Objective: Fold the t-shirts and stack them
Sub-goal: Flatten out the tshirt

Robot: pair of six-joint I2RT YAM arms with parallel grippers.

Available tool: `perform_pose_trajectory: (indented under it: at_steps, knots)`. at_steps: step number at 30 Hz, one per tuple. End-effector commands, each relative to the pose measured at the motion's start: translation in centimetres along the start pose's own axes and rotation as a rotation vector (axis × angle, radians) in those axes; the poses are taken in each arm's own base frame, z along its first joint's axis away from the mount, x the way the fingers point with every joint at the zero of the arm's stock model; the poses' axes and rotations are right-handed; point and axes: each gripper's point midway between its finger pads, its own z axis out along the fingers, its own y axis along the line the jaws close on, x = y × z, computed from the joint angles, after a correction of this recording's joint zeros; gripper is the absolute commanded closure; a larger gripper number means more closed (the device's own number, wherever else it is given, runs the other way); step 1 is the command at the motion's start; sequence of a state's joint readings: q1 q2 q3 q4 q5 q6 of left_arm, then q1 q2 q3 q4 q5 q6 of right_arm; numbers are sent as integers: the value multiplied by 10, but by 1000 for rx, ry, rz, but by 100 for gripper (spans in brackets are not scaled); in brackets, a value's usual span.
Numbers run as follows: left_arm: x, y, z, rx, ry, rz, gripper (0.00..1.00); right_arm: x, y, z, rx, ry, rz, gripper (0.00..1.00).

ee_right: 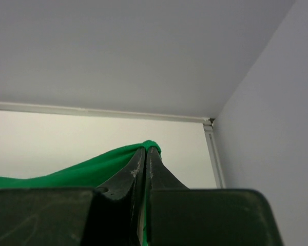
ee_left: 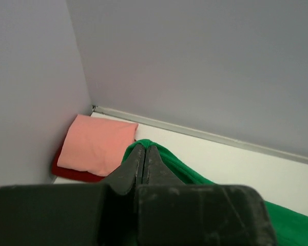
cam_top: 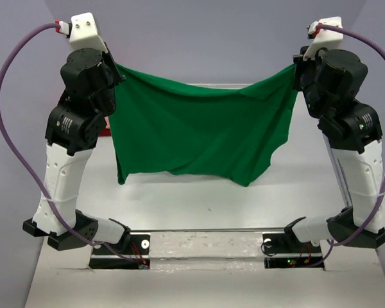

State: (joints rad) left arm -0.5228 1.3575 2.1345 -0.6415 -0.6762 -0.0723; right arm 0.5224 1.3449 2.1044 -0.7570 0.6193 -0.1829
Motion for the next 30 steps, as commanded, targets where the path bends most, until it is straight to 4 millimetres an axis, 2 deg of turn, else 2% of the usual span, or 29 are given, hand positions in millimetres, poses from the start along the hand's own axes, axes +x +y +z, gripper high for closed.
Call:
perform_pose_trajectory:
  at_steps: [1, 4, 5, 6, 8, 10, 11, 14, 17, 20, 25, 27, 29, 30]
  knots:
    - [-8, -8, -2, 113, -8, -69, 100, -10, -19, -6, 12, -36, 89, 100]
    - [-25, -8, -9, 136, -53, -96, 100, -41, -27, -19, 17, -107, 118, 100]
    - [-27, -7, -9, 129, -60, -95, 100, -64, -37, -32, 33, -167, 137, 100]
    - [-30, -8, -12, 131, -67, -92, 100, -77, -38, -36, 60, -204, 113, 100]
    - [-28, -12, -11, 145, -58, -89, 100, -99, -43, -43, 114, -276, 105, 100]
    - [-27, -12, -10, 136, -56, -78, 100, -103, -54, -56, 207, -268, 9, 100]
    - [-29, -9, -11, 121, -64, -80, 100, -109, -67, -66, 250, -286, -7, 100]
    - [-48, -8, -25, 125, -111, -103, 100, -125, -85, -94, 275, -317, 23, 100]
    - [-55, -14, -30, 130, -123, -108, 100, -132, -103, -111, 309, -342, 48, 100]
    - [-51, -19, -27, 132, -110, -102, 100, -128, -96, -111, 283, -336, 30, 100]
    - [-46, -13, -26, 101, -103, -81, 100, -124, -89, -107, 286, -314, 15, 100]
    - [-35, -17, -20, 96, -75, -60, 100, -117, -65, -96, 273, -292, -6, 100]
    - [-30, -22, -16, 111, -61, -54, 100, -108, -28, -77, 258, -264, -74, 100]
    - [-29, -25, -14, 119, -56, -53, 100, -106, -18, -70, 246, -261, -78, 100]
